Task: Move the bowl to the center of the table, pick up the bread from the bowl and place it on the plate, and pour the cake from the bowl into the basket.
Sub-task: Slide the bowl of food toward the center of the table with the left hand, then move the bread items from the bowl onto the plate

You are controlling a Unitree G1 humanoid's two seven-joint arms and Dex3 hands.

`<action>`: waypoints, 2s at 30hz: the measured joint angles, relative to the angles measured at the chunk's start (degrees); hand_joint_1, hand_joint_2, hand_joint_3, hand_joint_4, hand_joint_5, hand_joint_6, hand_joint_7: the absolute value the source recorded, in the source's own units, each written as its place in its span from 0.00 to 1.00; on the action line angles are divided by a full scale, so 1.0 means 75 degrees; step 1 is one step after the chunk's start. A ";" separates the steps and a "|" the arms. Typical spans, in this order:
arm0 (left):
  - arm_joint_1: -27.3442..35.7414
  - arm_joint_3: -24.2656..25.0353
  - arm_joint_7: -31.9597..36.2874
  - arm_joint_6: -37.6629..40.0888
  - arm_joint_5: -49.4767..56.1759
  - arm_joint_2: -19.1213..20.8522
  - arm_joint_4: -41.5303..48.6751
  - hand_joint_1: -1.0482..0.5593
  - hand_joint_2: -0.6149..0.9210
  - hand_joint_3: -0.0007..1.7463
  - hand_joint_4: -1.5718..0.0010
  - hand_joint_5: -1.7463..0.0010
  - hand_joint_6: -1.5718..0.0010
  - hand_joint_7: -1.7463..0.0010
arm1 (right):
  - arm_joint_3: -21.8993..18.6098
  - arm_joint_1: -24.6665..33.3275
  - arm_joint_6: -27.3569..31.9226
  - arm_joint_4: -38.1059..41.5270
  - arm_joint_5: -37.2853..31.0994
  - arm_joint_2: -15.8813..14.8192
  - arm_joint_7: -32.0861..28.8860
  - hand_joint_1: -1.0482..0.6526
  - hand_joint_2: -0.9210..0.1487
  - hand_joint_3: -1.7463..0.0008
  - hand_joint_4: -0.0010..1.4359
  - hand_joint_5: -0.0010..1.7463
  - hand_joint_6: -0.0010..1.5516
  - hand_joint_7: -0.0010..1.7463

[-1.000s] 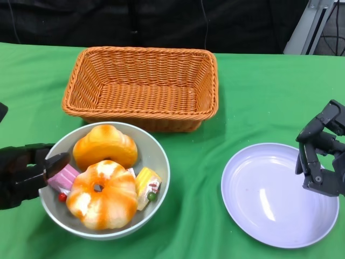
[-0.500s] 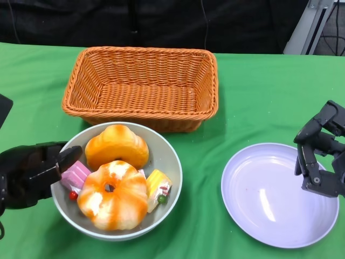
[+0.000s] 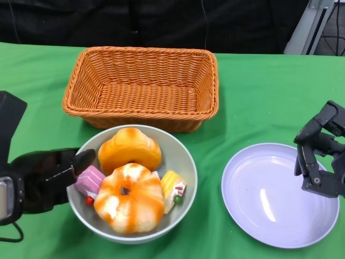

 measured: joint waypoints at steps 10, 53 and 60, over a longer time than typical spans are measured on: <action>-0.0006 -0.0039 0.0117 0.0112 -0.0101 -0.0403 -0.0218 0.32 1.00 0.25 0.78 0.91 0.88 0.98 | 0.0039 0.0011 0.0016 -0.0032 0.0006 0.0006 0.0008 0.49 0.38 0.33 0.60 1.00 0.39 0.93; 0.0964 -0.0937 0.1035 -0.3548 0.2071 0.0190 -0.0831 0.33 1.00 0.12 0.72 0.80 0.71 0.97 | 0.0075 0.0049 0.0037 -0.0019 -0.0078 0.0012 0.0048 0.51 0.39 0.32 0.59 1.00 0.39 0.90; 0.1638 -0.0244 0.1372 -0.5728 0.1877 -0.0485 -0.0762 0.45 1.00 0.11 0.61 0.77 0.58 0.93 | 0.0071 0.0068 0.0052 -0.0016 -0.0058 -0.0054 0.0194 0.51 0.40 0.32 0.59 1.00 0.39 0.90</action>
